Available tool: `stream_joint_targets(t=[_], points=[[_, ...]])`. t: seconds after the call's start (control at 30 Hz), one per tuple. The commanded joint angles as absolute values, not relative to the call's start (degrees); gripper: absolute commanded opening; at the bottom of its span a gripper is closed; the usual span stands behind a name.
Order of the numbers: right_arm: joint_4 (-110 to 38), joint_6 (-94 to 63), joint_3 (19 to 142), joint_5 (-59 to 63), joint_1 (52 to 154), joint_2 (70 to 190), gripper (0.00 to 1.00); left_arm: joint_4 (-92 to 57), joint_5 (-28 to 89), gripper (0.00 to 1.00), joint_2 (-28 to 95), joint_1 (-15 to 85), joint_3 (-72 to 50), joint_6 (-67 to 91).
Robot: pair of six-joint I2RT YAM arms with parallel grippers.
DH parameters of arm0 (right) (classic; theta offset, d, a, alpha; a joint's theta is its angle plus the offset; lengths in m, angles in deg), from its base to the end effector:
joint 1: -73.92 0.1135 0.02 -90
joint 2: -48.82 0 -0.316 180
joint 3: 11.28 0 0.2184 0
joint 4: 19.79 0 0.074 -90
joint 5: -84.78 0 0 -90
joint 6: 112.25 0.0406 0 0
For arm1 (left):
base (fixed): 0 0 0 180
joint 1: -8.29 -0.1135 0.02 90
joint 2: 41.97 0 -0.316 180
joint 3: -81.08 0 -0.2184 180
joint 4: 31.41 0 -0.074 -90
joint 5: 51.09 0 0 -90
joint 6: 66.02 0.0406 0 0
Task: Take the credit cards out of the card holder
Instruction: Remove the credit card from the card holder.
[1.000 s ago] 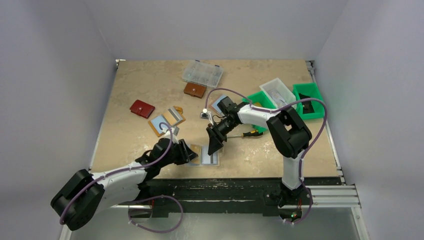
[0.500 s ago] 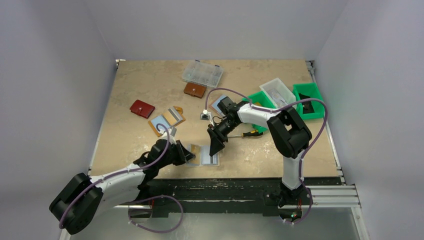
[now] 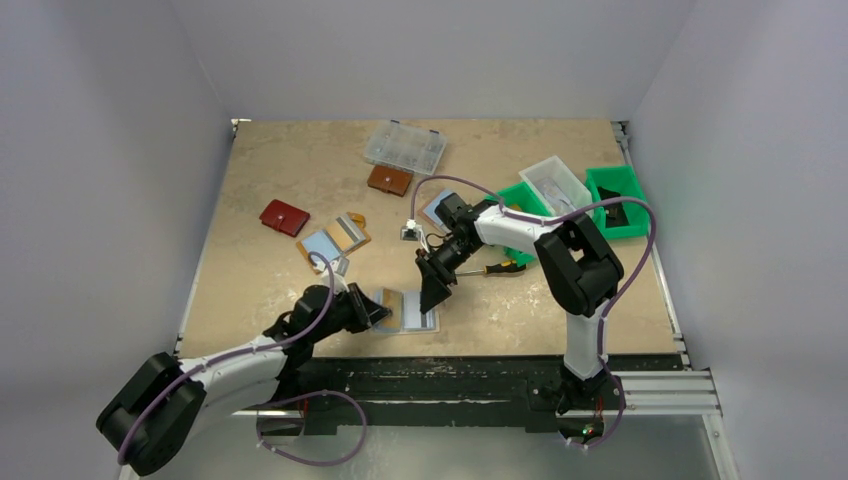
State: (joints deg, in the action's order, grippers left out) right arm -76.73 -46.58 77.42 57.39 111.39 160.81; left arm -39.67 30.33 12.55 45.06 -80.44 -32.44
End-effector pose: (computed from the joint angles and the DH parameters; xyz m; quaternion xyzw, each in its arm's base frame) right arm 0.2595 0.2444 0.2288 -0.4751 0.7078 0.5226 0.0130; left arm 0.0878 -0.0732 0.1891 -0.1076 0.8479 -0.4183 0.3075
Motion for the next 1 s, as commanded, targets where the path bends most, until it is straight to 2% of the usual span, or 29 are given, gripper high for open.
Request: stream_joint_targets(t=[0.0, 0.37, 0.97], points=[[-79.94, -50.57, 80.54, 61.57, 111.35, 159.63, 0.55, -48.3, 27.68, 0.0, 8.57, 44.79, -82.55, -32.6], [-76.43, -44.85, 79.66, 66.84, 110.1, 157.87, 0.55, -59.88, 26.43, 0.0, 3.92, 44.77, -85.93, -33.65], [-66.84, -33.24, 76.36, 73.26, 106.15, 156.59, 0.52, -78.65, 22.92, 0.0, 15.4, 44.83, -86.31, -37.62]])
